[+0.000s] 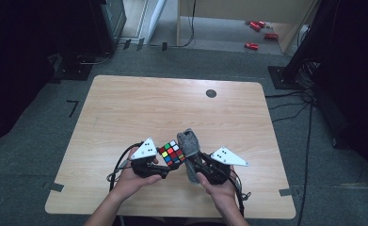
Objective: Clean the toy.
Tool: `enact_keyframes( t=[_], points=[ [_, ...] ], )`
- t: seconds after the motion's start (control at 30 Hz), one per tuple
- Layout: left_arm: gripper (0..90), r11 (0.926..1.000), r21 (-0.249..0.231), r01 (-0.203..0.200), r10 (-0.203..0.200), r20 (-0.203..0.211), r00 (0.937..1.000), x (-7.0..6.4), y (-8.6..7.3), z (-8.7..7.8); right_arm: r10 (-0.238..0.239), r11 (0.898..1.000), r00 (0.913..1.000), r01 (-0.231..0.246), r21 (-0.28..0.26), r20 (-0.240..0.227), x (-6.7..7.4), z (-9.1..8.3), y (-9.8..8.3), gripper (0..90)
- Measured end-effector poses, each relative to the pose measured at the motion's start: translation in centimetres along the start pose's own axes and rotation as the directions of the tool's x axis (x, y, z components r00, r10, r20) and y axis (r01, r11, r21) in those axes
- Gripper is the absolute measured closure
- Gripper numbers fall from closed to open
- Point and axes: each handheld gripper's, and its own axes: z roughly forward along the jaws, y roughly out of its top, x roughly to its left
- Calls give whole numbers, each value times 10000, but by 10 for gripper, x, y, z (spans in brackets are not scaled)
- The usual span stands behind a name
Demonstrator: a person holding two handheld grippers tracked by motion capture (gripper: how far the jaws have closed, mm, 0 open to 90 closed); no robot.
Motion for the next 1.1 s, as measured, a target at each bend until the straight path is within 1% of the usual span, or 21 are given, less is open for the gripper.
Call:
enact_keyframes(
  t=[0.03, 0.1, 0.17, 0.23, 0.3, 0.33, 0.4, 0.43, 0.5, 0.6, 0.7, 0.77, 0.8, 0.83, 0.87, 0.97, 1.0, 1.1],
  points=[
    [348, 9996, 174, -199, 199, 7, 9998, -2, -1, 2, 9, 10000, 10000, -9, -56, -55, 1, -1, 2, 741],
    [348, 9975, 407, -576, 572, 100, 9983, -7, -1, 5, -70, 9993, 9997, 61, -377, -227, 5, -5, 7, 740],
    [348, 9968, 406, -693, 684, 235, 9974, -12, 0, 7, -123, 9988, 9997, 114, -475, -193, 6, -7, 10, 740],
    [348, 9960, 417, -794, 786, 213, 9967, -14, 1, 8, 30, 9991, 9999, -37, -430, -151, 2, -6, 7, 740],
    [348, 9971, 277, -709, 702, 236, 9973, -13, 2, 6, 82, 9998, 10000, -83, -188, -36, -3, -2, 2, 740],
    [348, 9984, 155, -535, 531, 231, 9983, -10, 3, 3, 131, 9999, 9999, -132, -107, -19, -4, 0, 0, 740],
    [348, 9994, 36, -332, 332, 36, 9994, -6, 3, 0, 193, 9997, 9998, -193, 141, 24, -6, 4, -4, 739],
    [348, 9997, 15, -254, 254, 0, 9997, -4, 3, -1, 203, 9996, 9998, -203, 204, 17, -5, 4, -5, 739],
    [348, 9999, 0, -169, 169, -30, 9999, -2, 1, -1, 70, 9999, 10000, -70, 157, -18, -2, 3, -2, 740],
    [348, 9990, 287, -356, 354, 62, 9994, -4, -1, 3, -30, 9999, 9999, 28, -146, -144, 4, -3, 5, 740],
    [349, 9968, 432, -667, 656, 256, 9975, -12, -1, 8, -277, 9991, 9996, 276, -314, -32, 8, -6, 10, 740],
    [349, 9961, 442, -770, 759, 266, 9968, -14, 0, 9, -92, 9994, 9999, 90, -327, -69, 3, -5, 9, 740],
    [348, 9961, 424, -775, 763, 280, 9967, -14, 1, 8, 92, 9996, 9999, -95, -265, -96, 0, -4, 7, 740],
    [348, 9968, 355, -721, 712, 277, 9971, -13, 1, 7, 140, 9997, 9999, -142, -190, -99, -2, -3, 5, 740],
    [348, 9980, 283, -566, 559, 266, 9981, -11, 1, 6, 185, 9998, 9998, -185, -78, -59, -4, -1, 2, 740],
    [348, 9995, 184, -261, 260, 41, 9997, -2, 0, 2, 216, 9995, 9997, -215, 212, -73, -5, 4, -3, 741],
    [348, 9997, 156, -164, 164, 7, 9999, 0, -1, 0, 211, 9995, 9997, -209, 231, -94, -4, 4, -3, 741],
    [349, 9997, 211, -146, 146, 7, 9999, 1, -1, 0, 91, 9999, 9998, -89, 63, -196, 1, 1, 3, 741]
  ],
)
